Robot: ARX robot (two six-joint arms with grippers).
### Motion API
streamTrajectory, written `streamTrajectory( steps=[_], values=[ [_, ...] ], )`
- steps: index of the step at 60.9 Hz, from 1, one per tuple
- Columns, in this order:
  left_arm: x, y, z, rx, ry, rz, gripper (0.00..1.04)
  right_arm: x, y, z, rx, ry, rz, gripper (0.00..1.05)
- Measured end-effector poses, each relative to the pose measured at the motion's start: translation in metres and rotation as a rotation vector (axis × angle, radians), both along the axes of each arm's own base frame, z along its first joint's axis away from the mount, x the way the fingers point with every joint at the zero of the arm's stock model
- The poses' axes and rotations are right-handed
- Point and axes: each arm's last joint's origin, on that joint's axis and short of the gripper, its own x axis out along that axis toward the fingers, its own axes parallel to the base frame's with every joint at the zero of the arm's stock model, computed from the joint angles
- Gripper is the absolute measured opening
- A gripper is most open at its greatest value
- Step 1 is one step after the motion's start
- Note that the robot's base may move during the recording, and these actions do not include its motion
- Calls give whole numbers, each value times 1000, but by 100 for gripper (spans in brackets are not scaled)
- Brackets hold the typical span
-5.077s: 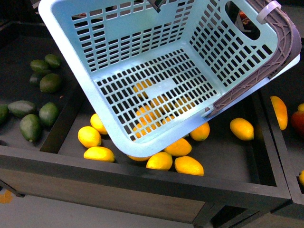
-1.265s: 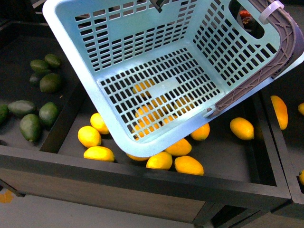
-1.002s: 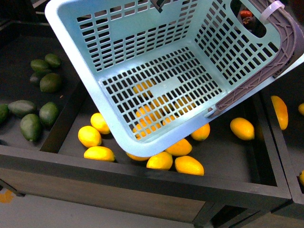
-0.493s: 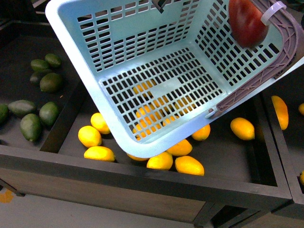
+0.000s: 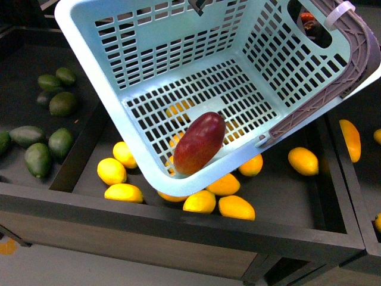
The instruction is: Pick mango and avocado into basket
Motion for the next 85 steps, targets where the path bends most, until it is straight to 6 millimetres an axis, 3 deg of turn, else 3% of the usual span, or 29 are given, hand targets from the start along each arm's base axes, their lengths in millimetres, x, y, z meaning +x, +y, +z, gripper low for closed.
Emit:
streamTrajectory(
  steps=[10, 22, 39, 57, 66, 85],
  values=[
    [-1, -1, -1, -3, 3, -6, 6, -55, 8, -20, -57, 17, 24, 33],
    [1, 1, -1, 1, 0, 3, 6, -95, 7, -31, -67, 27, 22, 1],
    [0, 0, -1, -1, 2, -1, 6, -140, 7, -40, -67, 21, 22, 2],
    [0, 0, -1, 0, 1, 0, 6, -172, 7, -55, -66, 33, 23, 2],
    [0, 0, -1, 0, 2, 1, 6, -184, 7, -54, -67, 25, 22, 3],
    [0, 0, -1, -2, 2, -3, 6, -187, 7, -52, -68, 11, 22, 55]
  ],
)
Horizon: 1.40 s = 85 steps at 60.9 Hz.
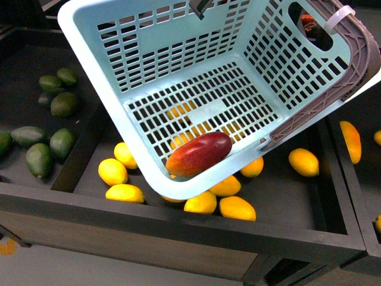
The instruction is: Pick mango and avocado into basket
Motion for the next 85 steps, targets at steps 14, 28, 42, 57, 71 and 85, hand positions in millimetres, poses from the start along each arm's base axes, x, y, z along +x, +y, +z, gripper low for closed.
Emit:
streamTrajectory(
  steps=[14, 28, 42, 57, 71, 85],
  values=[
    [0, 0, 0, 1, 0, 2, 6, 0, 0, 0, 0, 0, 0, 97],
    [-4, -6, 0, -6, 4, -25, 6, 0, 0, 0, 1, 2, -8, 97],
    [-3, -4, 0, -7, 4, -13, 6, 0, 0, 0, 1, 0, -4, 97],
    [1, 1, 0, 2, -2, 10, 6, -1, 0, -1, 1, 6, -5, 97],
    [1, 1, 0, -4, 2, 0, 6, -1, 0, -2, 1, 6, -3, 97],
    [0, -1, 0, -3, 1, -4, 6, -1, 0, -2, 1, 6, -3, 97]
  ],
)
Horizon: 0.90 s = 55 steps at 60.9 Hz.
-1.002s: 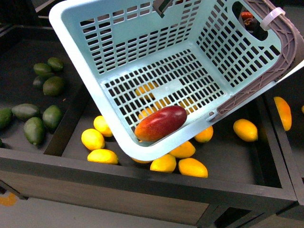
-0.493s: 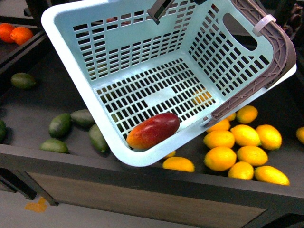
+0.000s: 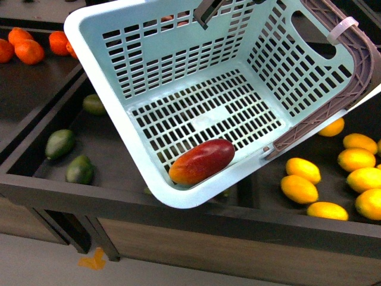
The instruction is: Pick mango and avocado into basket
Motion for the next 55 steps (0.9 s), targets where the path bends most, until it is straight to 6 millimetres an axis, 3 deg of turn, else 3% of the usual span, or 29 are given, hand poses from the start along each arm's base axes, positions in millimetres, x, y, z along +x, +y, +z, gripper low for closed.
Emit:
streamTrajectory(
  steps=[55],
  values=[
    [5, 9, 0, 30, -18, 41, 6, 0, 0, 0, -1, 2, 3, 97]
  ],
)
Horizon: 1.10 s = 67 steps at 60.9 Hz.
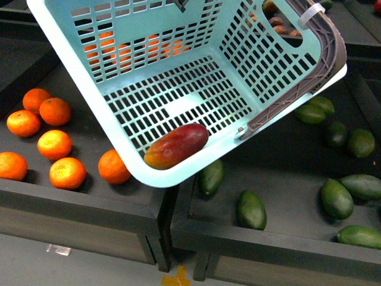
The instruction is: Pick mango and avocado into basket
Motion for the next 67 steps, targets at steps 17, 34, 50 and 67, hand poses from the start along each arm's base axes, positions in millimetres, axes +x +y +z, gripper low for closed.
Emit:
streamTrajectory(
  steps=[17, 34, 50, 67],
  values=[
    [-6, -10, 0, -28, 16, -46, 6, 46, -7, 2, 169, 476, -211, 97],
    [-5, -8, 0, -22, 11, -27, 6, 155, -65, -42, 297, 606, -310, 97],
    [-4, -7, 0, -25, 13, -29, 6, 206, -89, -110, 513, 728, -452, 97],
    [-6, -9, 0, -30, 16, -43, 6, 212, -96, -178, 639, 833, -591, 97]
  ],
)
